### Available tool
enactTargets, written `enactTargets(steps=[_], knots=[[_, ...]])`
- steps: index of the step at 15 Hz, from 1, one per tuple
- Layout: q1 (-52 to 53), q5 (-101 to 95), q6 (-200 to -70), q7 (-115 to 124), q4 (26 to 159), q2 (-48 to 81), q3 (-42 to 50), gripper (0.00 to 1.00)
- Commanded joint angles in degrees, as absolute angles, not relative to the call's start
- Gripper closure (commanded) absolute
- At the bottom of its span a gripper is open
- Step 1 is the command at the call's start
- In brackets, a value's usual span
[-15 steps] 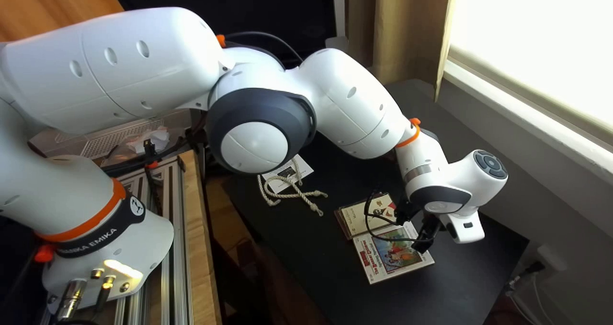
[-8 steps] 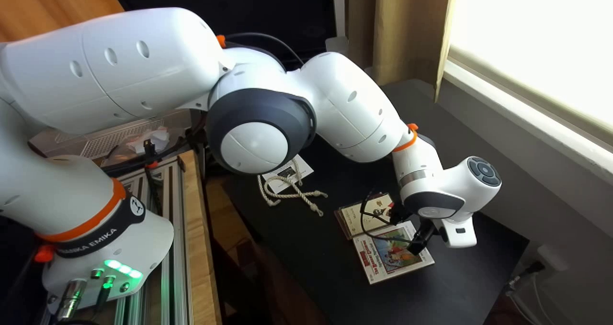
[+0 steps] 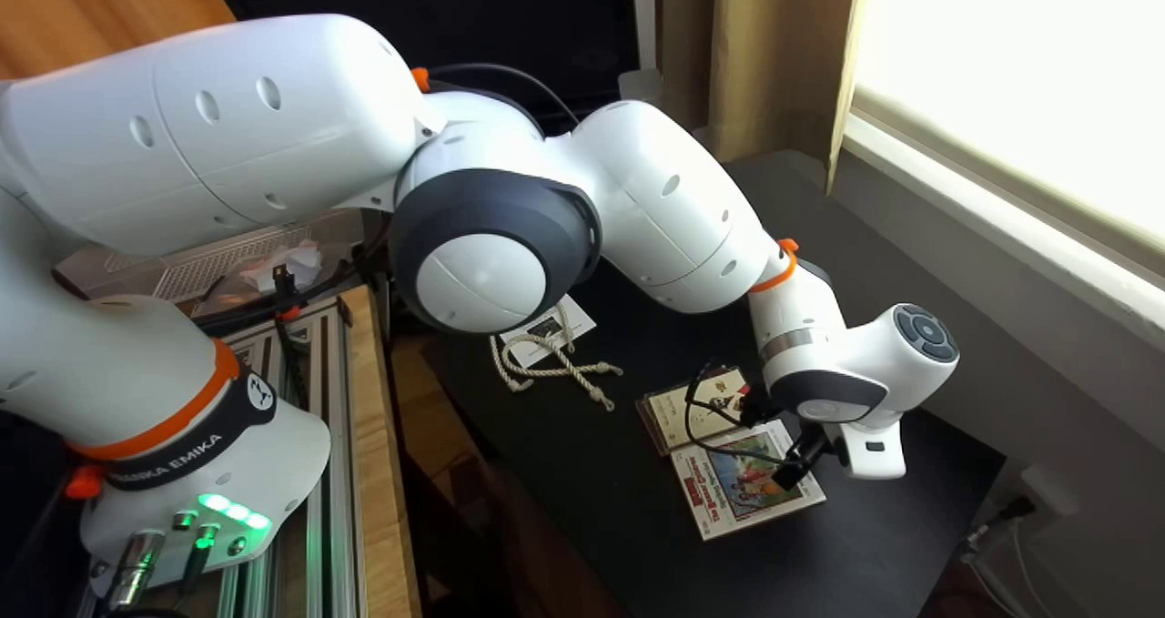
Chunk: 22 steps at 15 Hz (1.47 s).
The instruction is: Place both books, which are on the right, on the one to the left
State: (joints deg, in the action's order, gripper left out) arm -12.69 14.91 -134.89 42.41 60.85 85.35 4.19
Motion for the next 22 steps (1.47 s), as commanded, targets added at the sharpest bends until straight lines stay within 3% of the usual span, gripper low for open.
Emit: enactTargets(steps=[1,22], knots=[[-13.20,16.95,-134.04,43.98,61.74,85.35,3.87,0.00],[-14.25,17.04,-138.63,61.19,65.74,85.34,6.86,0.00]])
